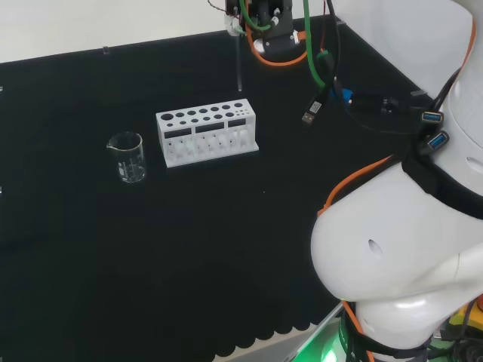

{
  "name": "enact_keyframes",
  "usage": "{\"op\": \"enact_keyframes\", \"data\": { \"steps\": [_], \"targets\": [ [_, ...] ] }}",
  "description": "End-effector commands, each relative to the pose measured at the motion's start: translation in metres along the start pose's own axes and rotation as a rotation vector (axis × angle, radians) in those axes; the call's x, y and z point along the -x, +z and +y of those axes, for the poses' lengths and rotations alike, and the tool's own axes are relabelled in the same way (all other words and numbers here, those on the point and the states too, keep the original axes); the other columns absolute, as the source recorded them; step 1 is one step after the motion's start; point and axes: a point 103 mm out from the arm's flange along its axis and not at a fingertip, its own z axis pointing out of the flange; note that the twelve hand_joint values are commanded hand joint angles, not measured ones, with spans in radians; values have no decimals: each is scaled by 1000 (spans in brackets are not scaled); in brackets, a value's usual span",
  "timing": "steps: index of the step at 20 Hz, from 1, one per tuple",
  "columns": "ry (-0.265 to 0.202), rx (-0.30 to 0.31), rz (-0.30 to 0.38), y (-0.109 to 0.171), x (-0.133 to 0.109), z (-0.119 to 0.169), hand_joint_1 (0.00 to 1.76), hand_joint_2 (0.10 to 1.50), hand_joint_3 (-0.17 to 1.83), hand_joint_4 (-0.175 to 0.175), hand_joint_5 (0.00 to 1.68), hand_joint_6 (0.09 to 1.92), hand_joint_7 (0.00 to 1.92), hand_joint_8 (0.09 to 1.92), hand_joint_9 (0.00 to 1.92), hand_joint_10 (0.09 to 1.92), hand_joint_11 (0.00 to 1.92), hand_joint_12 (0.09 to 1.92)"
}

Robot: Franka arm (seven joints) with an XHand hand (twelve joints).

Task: Stir in the beaker to the left of the white test tube rack with the glass rod.

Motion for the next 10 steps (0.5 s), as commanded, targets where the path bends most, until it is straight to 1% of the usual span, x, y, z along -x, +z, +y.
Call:
{"op": "enact_keyframes", "data": {
  "steps": [1,6,7,8,10],
  "targets": [
    [-131,28,97,-5,0,-4,1323,1020,-48,-175,1195,393,1353,640,1775,269,1509,661],
    [-117,25,87,-2,0,-4,1323,1021,-48,-175,1195,393,1353,640,1776,268,1511,659],
    [-109,30,108,-2,9,-8,1323,1021,-48,-175,1195,393,1352,640,1776,268,1511,659],
    [-111,33,115,-2,12,-9,1323,1021,-48,-175,1194,393,1352,640,1776,267,1512,659],
    [-119,30,100,-2,10,-9,1323,1021,-47,-175,1194,394,1353,639,1777,267,1514,658]
  ]
}}
